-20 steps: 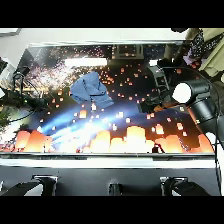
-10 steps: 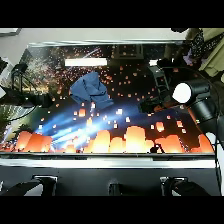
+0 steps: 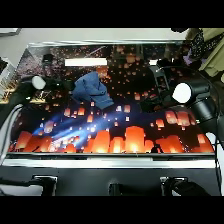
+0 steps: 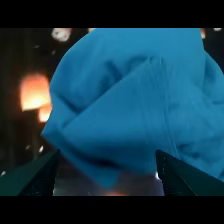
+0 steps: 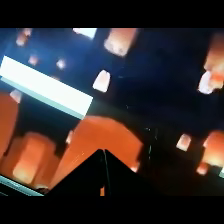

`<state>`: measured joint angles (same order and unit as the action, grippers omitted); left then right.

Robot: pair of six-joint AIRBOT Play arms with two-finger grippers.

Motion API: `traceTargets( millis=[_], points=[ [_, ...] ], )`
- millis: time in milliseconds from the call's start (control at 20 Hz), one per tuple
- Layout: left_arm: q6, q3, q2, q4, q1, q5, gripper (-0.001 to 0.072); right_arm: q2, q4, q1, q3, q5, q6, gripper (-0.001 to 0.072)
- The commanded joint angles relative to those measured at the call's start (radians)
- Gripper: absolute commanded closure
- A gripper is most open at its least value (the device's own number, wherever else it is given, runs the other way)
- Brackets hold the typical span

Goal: Fold the clothes and pants, and hang the long-sleeved shirts on hangers.

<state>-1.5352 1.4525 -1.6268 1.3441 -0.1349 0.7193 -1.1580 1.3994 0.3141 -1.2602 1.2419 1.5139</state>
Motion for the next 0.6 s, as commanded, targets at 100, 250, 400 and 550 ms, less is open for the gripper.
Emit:
traceTargets(
  millis=[100, 250, 400, 550],
  points=[
    [-0.021, 0.234, -0.296, -0.001, -0.031, -0.006, -0.0008, 0.001, 0.000, 0.001, -0.001, 0.001, 0.000, 0.0672],
    [-0.021, 0.299, -0.362, -0.001, -0.034, 0.018, 0.0014, 0.001, 0.000, 0.001, -0.001, 0.001, 0.001, 0.0574],
    [-0.010, 0.339, -0.378, -0.001, -0.035, 0.138, 0.0539, 0.001, -0.001, 0.001, -0.001, 0.002, 0.002, 0.0569],
    [0.034, 0.454, -0.373, -0.002, -0.035, 0.388, 0.0693, 0.001, 0.000, 0.001, -0.001, 0.010, 0.037, 0.0568]
  ],
)
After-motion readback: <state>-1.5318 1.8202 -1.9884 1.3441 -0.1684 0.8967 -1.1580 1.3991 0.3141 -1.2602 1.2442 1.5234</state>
